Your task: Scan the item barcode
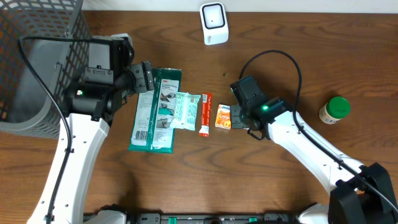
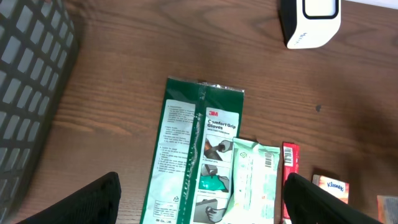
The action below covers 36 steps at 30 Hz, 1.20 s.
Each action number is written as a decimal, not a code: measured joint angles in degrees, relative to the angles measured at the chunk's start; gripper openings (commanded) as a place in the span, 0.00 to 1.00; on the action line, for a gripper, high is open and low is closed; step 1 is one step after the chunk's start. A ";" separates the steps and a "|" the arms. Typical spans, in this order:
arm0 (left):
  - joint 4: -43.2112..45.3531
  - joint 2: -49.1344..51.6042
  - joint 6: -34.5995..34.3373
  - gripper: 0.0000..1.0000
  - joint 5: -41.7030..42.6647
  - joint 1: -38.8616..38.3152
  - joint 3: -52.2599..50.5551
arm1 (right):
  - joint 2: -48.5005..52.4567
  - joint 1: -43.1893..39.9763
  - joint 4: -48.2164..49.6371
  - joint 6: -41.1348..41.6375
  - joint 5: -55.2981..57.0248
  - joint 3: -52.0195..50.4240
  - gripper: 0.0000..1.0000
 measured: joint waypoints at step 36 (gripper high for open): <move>0.04 0.00 0.00 0.84 0.00 0.00 0.00 | -4.79 -27.12 19.71 -0.94 -66.75 5.84 0.01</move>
